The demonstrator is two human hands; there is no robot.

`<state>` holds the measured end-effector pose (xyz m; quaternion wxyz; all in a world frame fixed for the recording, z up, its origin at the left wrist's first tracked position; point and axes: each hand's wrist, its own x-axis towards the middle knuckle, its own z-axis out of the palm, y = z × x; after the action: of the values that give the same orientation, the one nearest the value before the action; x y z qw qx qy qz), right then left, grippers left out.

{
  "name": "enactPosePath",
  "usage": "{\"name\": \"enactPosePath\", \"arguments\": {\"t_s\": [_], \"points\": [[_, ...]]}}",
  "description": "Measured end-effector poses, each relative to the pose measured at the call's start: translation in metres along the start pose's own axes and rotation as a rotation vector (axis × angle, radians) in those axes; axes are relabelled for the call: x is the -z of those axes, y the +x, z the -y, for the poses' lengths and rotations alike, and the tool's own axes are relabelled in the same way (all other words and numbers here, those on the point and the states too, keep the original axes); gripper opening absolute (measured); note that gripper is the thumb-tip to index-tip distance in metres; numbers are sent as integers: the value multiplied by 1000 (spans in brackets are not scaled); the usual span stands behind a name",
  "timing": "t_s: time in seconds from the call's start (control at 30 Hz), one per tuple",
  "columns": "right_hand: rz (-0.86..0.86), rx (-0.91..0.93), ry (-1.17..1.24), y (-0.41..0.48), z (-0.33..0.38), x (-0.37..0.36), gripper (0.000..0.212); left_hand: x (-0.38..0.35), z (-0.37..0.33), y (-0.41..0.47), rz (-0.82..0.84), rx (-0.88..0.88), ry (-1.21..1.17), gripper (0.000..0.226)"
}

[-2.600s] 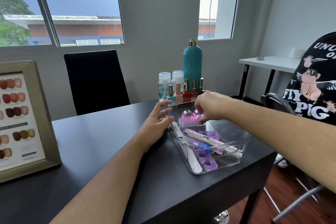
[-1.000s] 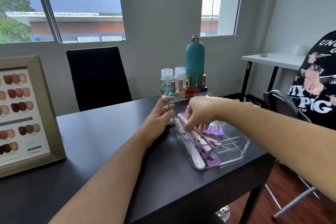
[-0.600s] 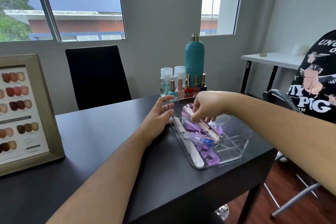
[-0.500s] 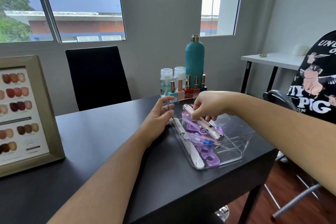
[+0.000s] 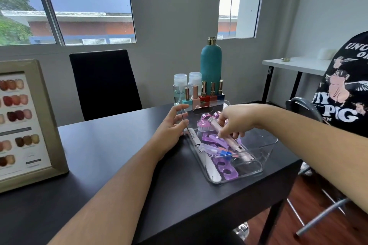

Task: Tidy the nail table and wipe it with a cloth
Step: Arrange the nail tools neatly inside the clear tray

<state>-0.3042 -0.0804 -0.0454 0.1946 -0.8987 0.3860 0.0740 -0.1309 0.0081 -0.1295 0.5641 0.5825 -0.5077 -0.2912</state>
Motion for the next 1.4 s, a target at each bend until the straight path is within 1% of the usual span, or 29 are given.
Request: {"name": "enactPosePath", "arguments": {"t_s": [0.07, 0.13, 0.2, 0.27, 0.33, 0.4, 0.57, 0.6, 0.73, 0.83, 0.93, 1.03, 1.1, 1.17, 1.2, 1.23, 1.3, 1.4], "points": [[-37, 23, 45, -1, 0, 3, 19, -2, -2, -1, -76, -54, 120, 35], [-87, 40, 119, -2, 1, 9, 19, -5, -8, -1, -195, -172, 375, 35], [-130, 58, 169, -3, 1, 16, 22, -8, -20, -1, -241, -293, 581, 28], [-144, 78, 198, -4, 2, 19, 23, -13, -33, 2, -176, -308, 715, 21], [-139, 99, 217, -5, 2, 20, 22, -17, -44, 6, -77, -241, 782, 22], [-132, 112, 233, -7, 2, 20, 21, -21, -51, 9, -20, -161, 750, 25], [-136, 116, 256, -9, -2, 16, 20, -26, -53, 10, -24, -53, 593, 9], [-138, 112, 259, -9, -2, 16, 21, -27, -53, 10, -25, -35, 575, 9], [-166, 81, 232, -10, -6, 16, 28, -23, -53, 8, -29, 9, 593, 10], [-207, 53, 225, -12, -13, 21, 28, -18, -56, 5, -18, -5, 618, 6], [-251, 43, 236, -15, -18, 27, 26, -24, -63, 0, 42, -53, 653, 6], [-285, 38, 242, -17, -21, 32, 24, -41, -69, -3, 126, -136, 729, 16], [-302, 36, 244, -17, -23, 34, 24, -51, -71, -4, 165, -168, 736, 17], [-310, 33, 243, -17, -25, 35, 24, -58, -72, -4, 208, -159, 719, 8], [-312, 31, 242, -17, -27, 35, 24, -59, -71, -4, 235, -145, 731, 7], [-313, 29, 243, -17, -28, 35, 24, -59, -69, -3, 258, -136, 767, 13], [-310, 29, 248, -18, -29, 34, 24, -54, -65, -2, 243, -145, 849, 25], [-322, 46, 280, -16, -26, 33, 24, -35, -58, 0, 110, -162, 825, 29]]}}
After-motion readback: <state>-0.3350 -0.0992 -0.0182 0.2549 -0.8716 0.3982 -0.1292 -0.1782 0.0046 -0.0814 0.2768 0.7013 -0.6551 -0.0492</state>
